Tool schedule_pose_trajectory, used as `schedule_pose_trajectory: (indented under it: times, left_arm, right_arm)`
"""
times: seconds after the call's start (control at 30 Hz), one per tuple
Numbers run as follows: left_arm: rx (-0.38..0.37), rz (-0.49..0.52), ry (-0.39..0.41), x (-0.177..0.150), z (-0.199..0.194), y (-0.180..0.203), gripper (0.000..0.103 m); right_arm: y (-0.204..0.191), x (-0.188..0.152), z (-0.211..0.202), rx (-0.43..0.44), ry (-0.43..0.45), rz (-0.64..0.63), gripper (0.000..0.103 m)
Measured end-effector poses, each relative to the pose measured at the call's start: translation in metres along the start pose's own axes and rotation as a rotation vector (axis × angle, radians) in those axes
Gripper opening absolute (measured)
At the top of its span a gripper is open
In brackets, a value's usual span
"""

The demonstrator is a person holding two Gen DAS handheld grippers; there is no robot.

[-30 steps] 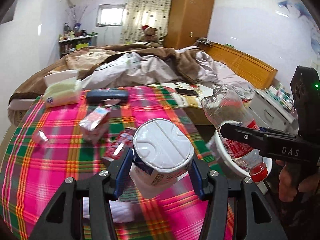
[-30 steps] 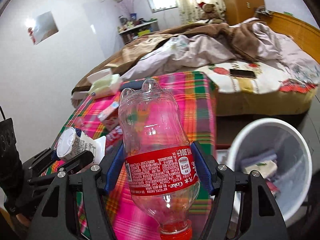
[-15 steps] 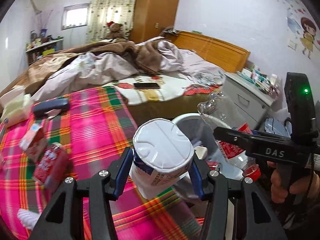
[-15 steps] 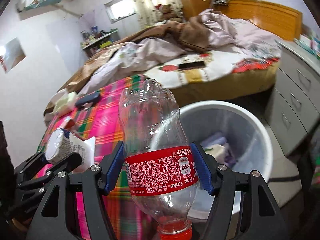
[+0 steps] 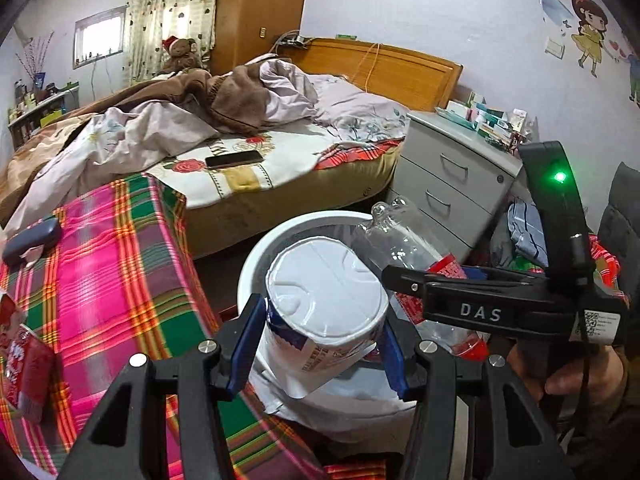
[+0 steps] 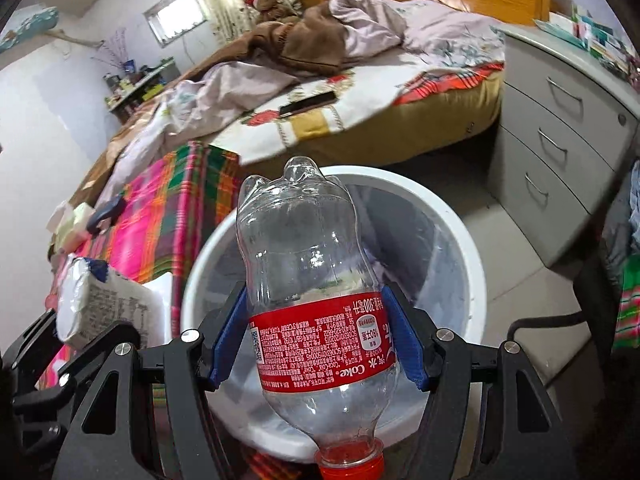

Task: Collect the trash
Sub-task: 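Open both grippers to drop the cup and bottle into the bin, then move both grippers back over the bed toward the foam sleeve and red can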

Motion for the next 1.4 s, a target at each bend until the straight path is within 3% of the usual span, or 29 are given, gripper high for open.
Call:
schedule_pose_trajectory:
  times: [0.17, 0.27, 0.8, 1.4]
  left_arm:
    - [0.01, -0.004, -0.019, -0.004, 0.01, 0.001, 0.057]
    - [0.024, -0.003, -0.011, -0.004, 0.01, -0.002, 0.071]
    - [0.057, -0.047, 0.032, -0.001, -0.023, -0.023, 0.071]
    - [0.198, -0.074, 0.11, -0.012, -0.099, -0.077, 0.071]
  right_arm:
    - [0.007, -0.002, 0.005, 0.013, -0.015, 0.013, 0.068]
    - [0.008, -0.001, 0.005, 0.021, -0.007, 0.012, 0.068]
    - [-0.005, 0.006, -0.015, 0.04, 0.061, 0.011, 0.068]
    - [-0.06, -0.004, -0.048, 0.102, 0.142, -0.089, 0.068]
Point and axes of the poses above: each gripper's, at about its wrist camera, not at the fingertips, and z roughly the way its jaws point, y to its right, x to its top, the point moved 8 cm from there along z, roughly the way its jaws point, and after that the axes turned 15 degrees about y, right-handed, at the moved point
